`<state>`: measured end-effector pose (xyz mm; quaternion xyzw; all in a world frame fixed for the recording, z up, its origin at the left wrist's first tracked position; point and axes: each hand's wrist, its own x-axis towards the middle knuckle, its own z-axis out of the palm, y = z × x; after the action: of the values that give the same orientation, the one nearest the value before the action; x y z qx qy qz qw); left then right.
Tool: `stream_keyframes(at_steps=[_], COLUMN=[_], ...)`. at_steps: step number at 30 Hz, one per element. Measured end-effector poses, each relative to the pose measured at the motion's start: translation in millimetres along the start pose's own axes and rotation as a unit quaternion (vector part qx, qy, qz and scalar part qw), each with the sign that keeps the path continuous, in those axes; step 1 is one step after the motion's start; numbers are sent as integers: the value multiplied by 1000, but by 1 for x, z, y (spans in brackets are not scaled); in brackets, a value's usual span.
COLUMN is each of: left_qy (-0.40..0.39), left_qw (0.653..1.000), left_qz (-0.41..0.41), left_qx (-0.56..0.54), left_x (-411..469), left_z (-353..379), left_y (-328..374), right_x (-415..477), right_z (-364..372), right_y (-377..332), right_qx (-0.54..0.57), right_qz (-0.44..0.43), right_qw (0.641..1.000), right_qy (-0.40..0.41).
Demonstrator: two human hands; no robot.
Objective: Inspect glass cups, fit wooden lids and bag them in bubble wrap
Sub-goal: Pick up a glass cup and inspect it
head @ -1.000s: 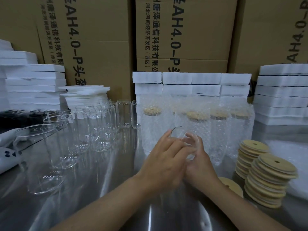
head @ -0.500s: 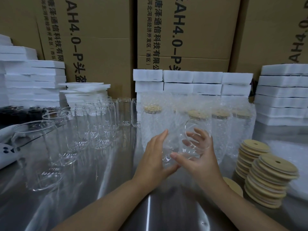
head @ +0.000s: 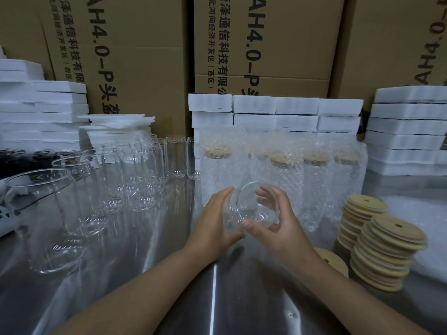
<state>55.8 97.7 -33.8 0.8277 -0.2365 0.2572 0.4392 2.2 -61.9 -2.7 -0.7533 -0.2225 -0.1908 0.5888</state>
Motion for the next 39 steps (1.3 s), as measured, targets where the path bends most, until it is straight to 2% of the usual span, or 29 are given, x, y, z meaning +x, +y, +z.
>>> stream_keyframes(at_steps=[5,12,23,32,39], left_qy=[-15,16,3,-3,15], left_qw=[998,989,981,986,996], left_qz=[6,24,56,59,39], left_qx=[67,144,188,156,74], left_x=[-2,-4,-5,-8,-6], left_z=[-2,-2,-5,-4,-4], left_y=[1,3,7,10,10], right_x=[-2,-3,-3,-4,-2], right_z=[1,2,7,6,3], right_y=[-1,-4,-4,-13,-17], right_qx=[-42,-19,49,65,114], right_qz=[3,-11,18,42,57], right_qw=[999,998,992,988,983], right_qy=[16,59,117,135,136])
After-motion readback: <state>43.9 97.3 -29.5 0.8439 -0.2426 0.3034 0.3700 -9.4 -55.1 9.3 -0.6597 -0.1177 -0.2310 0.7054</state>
